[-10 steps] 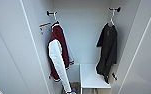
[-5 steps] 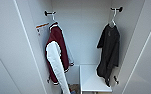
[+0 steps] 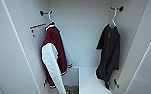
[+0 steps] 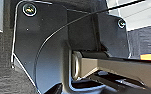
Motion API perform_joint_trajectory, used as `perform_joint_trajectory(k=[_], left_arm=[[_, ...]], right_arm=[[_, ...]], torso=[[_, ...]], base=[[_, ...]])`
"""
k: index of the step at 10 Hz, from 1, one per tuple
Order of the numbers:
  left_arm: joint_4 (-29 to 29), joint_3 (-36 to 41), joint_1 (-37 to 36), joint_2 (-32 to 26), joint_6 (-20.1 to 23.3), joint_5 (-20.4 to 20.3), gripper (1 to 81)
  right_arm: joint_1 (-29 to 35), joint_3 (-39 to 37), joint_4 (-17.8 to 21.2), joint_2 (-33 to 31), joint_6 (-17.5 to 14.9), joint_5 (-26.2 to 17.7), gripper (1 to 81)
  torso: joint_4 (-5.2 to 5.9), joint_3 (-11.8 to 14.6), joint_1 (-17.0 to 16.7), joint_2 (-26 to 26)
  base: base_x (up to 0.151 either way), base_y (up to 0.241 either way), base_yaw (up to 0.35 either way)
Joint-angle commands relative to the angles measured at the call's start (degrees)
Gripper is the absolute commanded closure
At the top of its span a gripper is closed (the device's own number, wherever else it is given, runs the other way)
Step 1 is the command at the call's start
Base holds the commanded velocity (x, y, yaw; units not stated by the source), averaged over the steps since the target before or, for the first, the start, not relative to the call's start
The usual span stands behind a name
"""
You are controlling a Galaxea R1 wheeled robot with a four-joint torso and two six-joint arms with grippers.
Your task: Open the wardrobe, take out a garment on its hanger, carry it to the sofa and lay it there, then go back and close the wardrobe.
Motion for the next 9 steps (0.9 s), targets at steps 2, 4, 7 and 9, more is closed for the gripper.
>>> perform_joint_trajectory(k=[2,4,7,9], left_arm=[[0.22,0.49,-1.69,-0.4,0.5,3.56,1.0],[0.21,0.49,-1.69,-0.4,0.5,3.56,1.0],[0.21,0.57,-1.69,-0.4,0.5,3.47,1.0],[0.3,0.49,-1.69,-0.32,0.5,3.47,1.0]], right_arm=[[1.77,0.12,-0.6,0.12,-0.28,-3.29,1.0],[1.59,0.03,-0.6,0.04,-0.28,-3.29,1.0],[1.68,0.12,-0.6,0.04,-0.36,-3.29,1.0],[1.59,0.03,-0.51,0.04,-0.36,-3.29,1.0]], torso=[[0.0,0.0,0.02,0.0],[0.0,0.02,-0.04,-0.02],[0.0,0.05,-0.11,-0.09],[0.0,0.05,-0.09,-0.06]], base=[[0.0,0.0,0.0],[0.0,0.0,0.0],[0.074,0.0,0.0],[0.085,0.0,0.0]])
